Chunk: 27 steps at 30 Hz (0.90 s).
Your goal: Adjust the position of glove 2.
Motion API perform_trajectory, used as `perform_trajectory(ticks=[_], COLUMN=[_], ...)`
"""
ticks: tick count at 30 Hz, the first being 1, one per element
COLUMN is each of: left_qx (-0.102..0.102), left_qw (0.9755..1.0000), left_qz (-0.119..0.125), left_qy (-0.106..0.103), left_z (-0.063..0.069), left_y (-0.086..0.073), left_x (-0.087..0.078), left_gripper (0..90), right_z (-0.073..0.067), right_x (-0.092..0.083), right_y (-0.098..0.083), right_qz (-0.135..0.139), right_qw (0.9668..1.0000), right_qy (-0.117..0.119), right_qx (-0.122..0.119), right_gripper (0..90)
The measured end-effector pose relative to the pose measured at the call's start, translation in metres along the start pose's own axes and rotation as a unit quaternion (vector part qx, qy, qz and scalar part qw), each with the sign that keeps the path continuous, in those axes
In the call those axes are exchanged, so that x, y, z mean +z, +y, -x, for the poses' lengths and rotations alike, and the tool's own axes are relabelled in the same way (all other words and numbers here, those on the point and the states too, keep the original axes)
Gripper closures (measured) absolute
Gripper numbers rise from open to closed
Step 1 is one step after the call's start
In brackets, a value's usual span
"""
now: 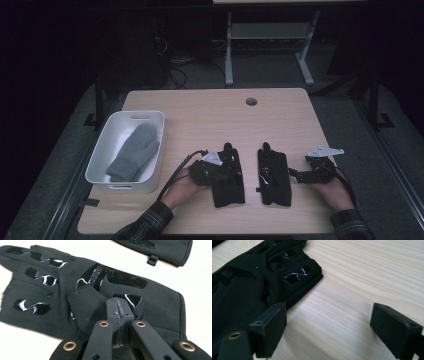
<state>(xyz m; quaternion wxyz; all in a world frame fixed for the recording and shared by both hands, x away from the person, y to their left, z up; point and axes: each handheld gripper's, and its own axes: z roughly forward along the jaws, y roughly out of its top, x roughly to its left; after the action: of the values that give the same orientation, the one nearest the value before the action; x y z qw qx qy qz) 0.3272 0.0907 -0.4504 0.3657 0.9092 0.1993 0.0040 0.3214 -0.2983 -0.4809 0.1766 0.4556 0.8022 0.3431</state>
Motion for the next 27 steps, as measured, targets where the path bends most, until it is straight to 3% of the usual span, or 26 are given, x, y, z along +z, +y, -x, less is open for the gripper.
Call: perform_trajectory(ticks=[1,3,8,9,11,13,17,21,27], left_qx=[0.004,-0.005,-0.032,-0.040,-0.036,-0.036,-0.055,-0.083,-0.088], left_qw=[1.0000,0.9998,0.9983,0.9979,0.9976,0.9972,0.9957,0.9944,0.9942], left_qz=[-0.001,0.006,0.002,0.001,-0.012,-0.012,-0.008,0.004,0.002], left_qy=[0.007,0.021,0.048,0.050,0.057,0.065,0.074,0.066,0.062], left_z=[-0.001,-0.001,-0.004,-0.004,-0.004,-0.004,-0.008,-0.012,-0.013], left_y=[0.000,0.000,-0.011,-0.014,-0.017,-0.019,-0.023,-0.024,-0.023], left_x=[-0.006,-0.015,-0.025,-0.024,-0.025,-0.027,-0.029,-0.024,-0.014], left_gripper=[86.8,86.8,86.5,85.7,82.3,78.3,60.4,47.0,45.3], right_z=[-0.001,-0.004,-0.017,-0.022,-0.030,-0.037,-0.037,-0.038,-0.034], right_x=[-0.001,-0.005,-0.018,-0.019,-0.017,-0.015,-0.014,-0.012,-0.016], right_y=[0.001,0.004,0.015,0.017,0.018,0.019,0.020,0.019,0.019], right_qz=[-0.004,0.004,0.032,0.030,0.021,0.010,0.002,-0.010,0.001], right_qw=[1.0000,0.9999,0.9972,0.9964,0.9954,0.9953,0.9947,0.9947,0.9954], right_qy=[0.003,0.012,0.062,0.073,0.084,0.079,0.086,0.084,0.078], right_qx=[-0.001,-0.005,-0.028,-0.031,-0.042,-0.055,-0.057,-0.058,-0.056], right_gripper=[15.9,26.1,65.1,70.3,78.6,86.3,90.0,90.0,90.0])
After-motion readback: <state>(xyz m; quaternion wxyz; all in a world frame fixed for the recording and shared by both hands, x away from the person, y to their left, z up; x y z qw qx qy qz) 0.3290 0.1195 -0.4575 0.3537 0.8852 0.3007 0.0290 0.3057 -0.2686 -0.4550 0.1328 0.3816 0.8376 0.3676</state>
